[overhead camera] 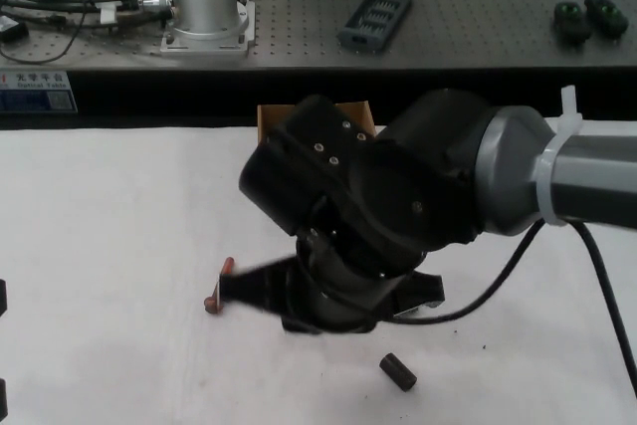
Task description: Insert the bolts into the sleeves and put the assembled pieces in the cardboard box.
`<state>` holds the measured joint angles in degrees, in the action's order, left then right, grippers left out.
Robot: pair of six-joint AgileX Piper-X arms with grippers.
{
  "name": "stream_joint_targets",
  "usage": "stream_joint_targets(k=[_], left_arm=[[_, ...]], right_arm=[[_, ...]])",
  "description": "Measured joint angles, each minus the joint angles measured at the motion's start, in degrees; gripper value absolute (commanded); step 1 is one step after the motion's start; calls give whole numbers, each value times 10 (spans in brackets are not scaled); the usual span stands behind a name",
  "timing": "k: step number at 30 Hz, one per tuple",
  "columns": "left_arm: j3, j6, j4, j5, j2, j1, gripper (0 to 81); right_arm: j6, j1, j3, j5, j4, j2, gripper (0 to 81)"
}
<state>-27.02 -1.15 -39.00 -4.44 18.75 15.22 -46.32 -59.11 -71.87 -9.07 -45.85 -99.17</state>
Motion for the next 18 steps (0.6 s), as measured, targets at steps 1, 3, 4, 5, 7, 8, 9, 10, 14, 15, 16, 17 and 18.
stream_joint_targets(k=[1,3,4,5,7,8,9,10,14,15,16,17,18], left_arm=[[0,-8,-4,0,0,0,254],[0,-32,-24,2,0,0,254],[0,-36,-28,2,0,0,254],[0,-37,-31,2,0,0,254],[0,-41,-34,3,0,0,254],[0,-41,-35,3,0,0,254],[0,-41,-37,3,0,0,254],[0,-41,-37,3,0,0,254],[0,-42,-37,3,0,0,254],[0,-42,-37,3,0,0,254],[0,-42,-38,3,0,0,254],[0,-42,-41,3,0,0,254],[0,-42,-42,3,0,0,254]], right_arm=[[-49,0,0,-15,5,0,211],[-180,0,0,-50,7,0,211],[-213,0,0,-57,6,0,211],[-263,0,0,-63,6,0,211],[-289,0,0,-63,2,0,211],[-318,0,0,-62,-3,0,211],[-341,0,0,-59,-12,-2,211],[-367,0,0,-55,-23,-2,211],[-457,-8,16,-31,-56,-5,211],[-476,-11,22,-24,-59,-6,211],[-493,-16,30,-16,-62,-7,211],[-514,-22,39,-10,-64,-8,211],[-532,-28,49,-6,-65,-7,211]])
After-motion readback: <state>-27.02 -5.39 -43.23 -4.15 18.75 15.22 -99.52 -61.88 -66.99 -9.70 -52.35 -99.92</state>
